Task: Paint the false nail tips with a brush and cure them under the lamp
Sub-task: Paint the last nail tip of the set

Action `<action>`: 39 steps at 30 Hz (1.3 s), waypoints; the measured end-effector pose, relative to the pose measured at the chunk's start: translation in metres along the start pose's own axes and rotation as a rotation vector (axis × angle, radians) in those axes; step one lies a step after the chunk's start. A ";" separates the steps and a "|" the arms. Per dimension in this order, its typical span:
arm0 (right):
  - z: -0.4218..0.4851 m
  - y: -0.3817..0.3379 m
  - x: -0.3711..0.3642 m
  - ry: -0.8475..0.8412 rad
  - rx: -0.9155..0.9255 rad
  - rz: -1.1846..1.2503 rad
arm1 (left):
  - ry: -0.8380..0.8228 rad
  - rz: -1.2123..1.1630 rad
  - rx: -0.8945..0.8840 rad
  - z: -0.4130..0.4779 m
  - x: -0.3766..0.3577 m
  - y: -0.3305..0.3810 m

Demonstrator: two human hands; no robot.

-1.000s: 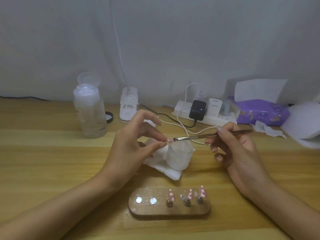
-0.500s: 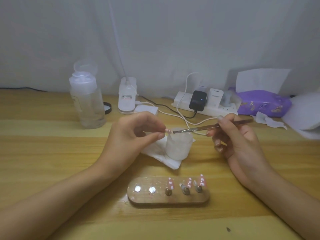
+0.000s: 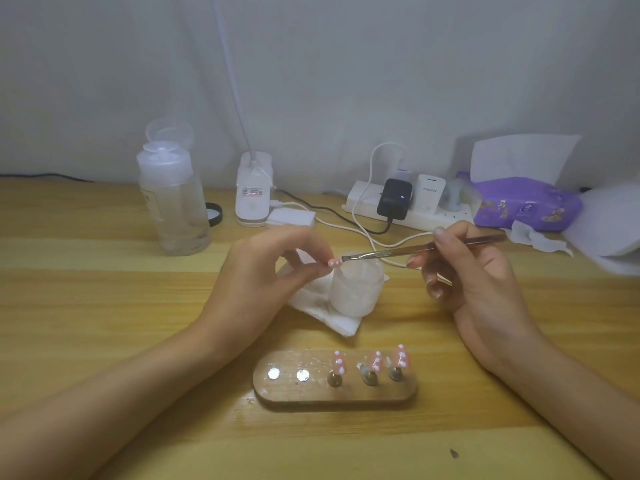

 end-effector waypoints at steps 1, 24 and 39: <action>0.000 0.000 0.000 -0.007 0.004 -0.005 | 0.005 0.002 -0.007 0.000 0.001 0.001; 0.000 0.001 0.006 0.038 0.021 -0.037 | -0.020 -0.081 0.083 -0.002 0.000 -0.006; -0.005 -0.023 0.017 0.033 0.173 -0.221 | -0.030 -0.085 0.093 -0.002 -0.002 -0.009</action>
Point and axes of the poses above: each hand's wrist, its own z-axis towards the middle knuckle, its own x-axis out of the back of the hand, y = z × x, the point moved 6 cm from there along z, towards the middle knuckle, and after that the axes turned 14 degrees about -y, right-handed, at the moved point
